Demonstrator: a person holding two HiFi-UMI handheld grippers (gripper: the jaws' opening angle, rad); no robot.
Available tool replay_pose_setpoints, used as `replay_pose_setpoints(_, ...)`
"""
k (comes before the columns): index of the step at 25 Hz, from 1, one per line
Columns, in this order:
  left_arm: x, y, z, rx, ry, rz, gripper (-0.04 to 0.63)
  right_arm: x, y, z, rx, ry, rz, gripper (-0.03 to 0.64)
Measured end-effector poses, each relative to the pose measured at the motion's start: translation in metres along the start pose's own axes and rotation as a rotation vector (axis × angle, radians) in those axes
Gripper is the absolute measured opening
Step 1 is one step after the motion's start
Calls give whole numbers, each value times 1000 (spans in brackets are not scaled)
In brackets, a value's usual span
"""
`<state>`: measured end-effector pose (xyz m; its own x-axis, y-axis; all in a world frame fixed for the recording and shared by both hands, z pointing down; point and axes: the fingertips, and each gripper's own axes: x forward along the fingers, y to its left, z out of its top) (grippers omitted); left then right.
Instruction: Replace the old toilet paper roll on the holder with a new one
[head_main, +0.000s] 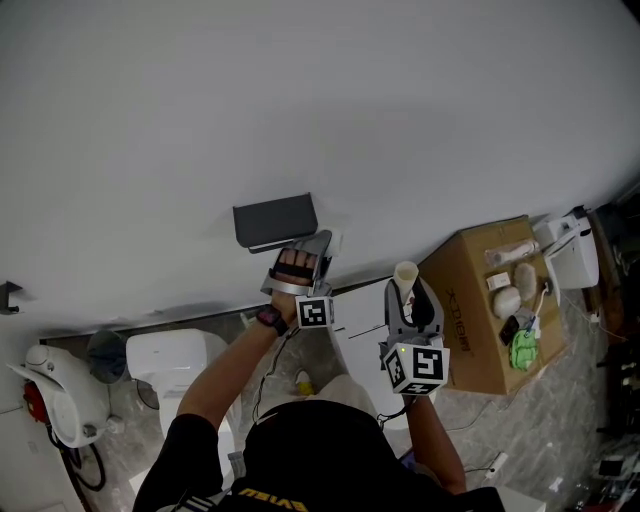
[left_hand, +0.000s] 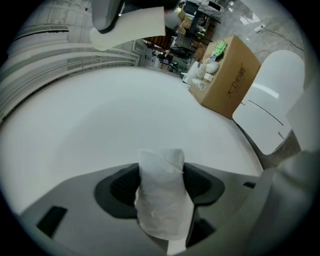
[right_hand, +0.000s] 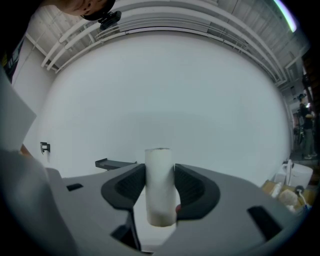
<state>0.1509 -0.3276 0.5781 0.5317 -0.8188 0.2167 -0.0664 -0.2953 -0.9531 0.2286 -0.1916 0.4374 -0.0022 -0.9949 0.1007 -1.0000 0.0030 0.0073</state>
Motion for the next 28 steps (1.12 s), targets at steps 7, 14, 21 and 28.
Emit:
replay_pose_setpoints(7,4,-4,-22,57,76,0,275,0,0,-1,-7,13,5,183)
replay_pose_setpoints(14,2,-6,-43,34,119,-9,273,1,3,0,-19,16,14,183)
replay_pose_setpoints(21,-7,-8,-58,31,135,-10,272,4,14,0,-29,18,46,183)
replay_pose_setpoints(28,-18,-6,-71,70,130,9,272,6,27,0,-26,12,72,183)
